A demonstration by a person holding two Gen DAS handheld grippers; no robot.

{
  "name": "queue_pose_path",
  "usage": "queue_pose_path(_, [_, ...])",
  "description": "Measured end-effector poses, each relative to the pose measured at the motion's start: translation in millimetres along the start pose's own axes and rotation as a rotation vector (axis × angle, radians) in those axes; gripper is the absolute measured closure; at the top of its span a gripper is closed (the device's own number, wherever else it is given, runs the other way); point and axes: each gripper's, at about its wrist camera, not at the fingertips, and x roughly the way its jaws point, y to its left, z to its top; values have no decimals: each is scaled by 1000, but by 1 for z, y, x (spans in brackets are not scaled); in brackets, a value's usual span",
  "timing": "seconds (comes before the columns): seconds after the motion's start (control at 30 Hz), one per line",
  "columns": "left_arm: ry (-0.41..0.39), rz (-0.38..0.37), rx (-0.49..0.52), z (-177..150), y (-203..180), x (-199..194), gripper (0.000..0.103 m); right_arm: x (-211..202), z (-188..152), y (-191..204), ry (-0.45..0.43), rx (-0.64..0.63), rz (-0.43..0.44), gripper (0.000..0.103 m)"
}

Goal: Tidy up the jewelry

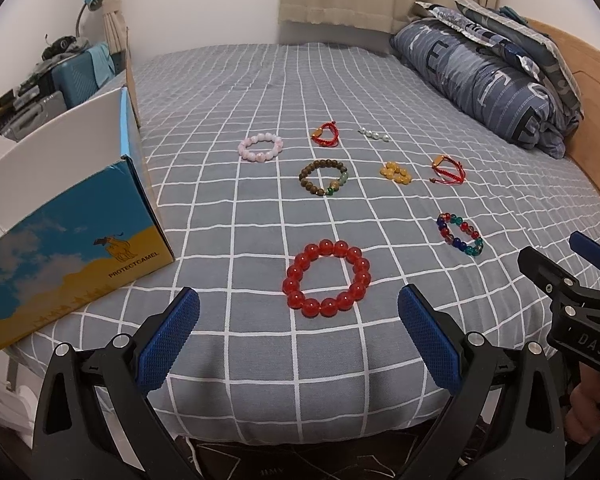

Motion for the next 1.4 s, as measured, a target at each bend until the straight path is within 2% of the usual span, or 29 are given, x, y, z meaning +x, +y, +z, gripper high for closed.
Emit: queue_pose_path(1.4, [-1,-4,-1,-1,-2,-2,6,0,0,1,2,0,3,9])
